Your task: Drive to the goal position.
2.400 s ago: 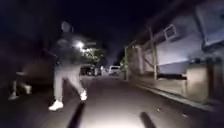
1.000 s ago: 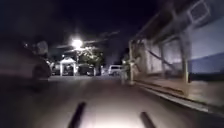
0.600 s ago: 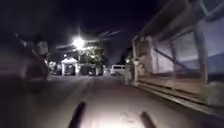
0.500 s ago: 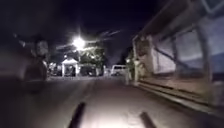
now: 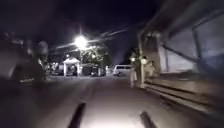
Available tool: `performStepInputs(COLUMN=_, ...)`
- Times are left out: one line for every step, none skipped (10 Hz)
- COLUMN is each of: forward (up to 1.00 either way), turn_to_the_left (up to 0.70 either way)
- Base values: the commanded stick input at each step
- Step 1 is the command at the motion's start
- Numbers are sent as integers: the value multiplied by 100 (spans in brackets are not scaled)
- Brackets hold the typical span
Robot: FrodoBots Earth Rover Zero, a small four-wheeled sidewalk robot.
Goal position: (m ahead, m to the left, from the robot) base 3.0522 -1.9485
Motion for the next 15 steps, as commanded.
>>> performStepInputs(forward=100, turn_to_the_left=3)
performStepInputs(forward=100, turn_to_the_left=3)
performStepInputs(forward=100, turn_to_the_left=3)
performStepInputs(forward=100, turn_to_the_left=3)
performStepInputs(forward=100, turn_to_the_left=3)
performStepInputs(forward=100, turn_to_the_left=3)
performStepInputs(forward=100, turn_to_the_left=3)
performStepInputs(forward=100, turn_to_the_left=3)
performStepInputs(forward=100, turn_to_the_left=3)
performStepInputs(forward=100, turn_to_the_left=3)
performStepInputs(forward=100, turn_to_the_left=3)
performStepInputs(forward=100, turn_to_the_left=3)
performStepInputs(forward=100, turn_to_the_left=3)
performStepInputs(forward=100, turn_to_the_left=3)
performStepInputs(forward=100, turn_to_the_left=3)
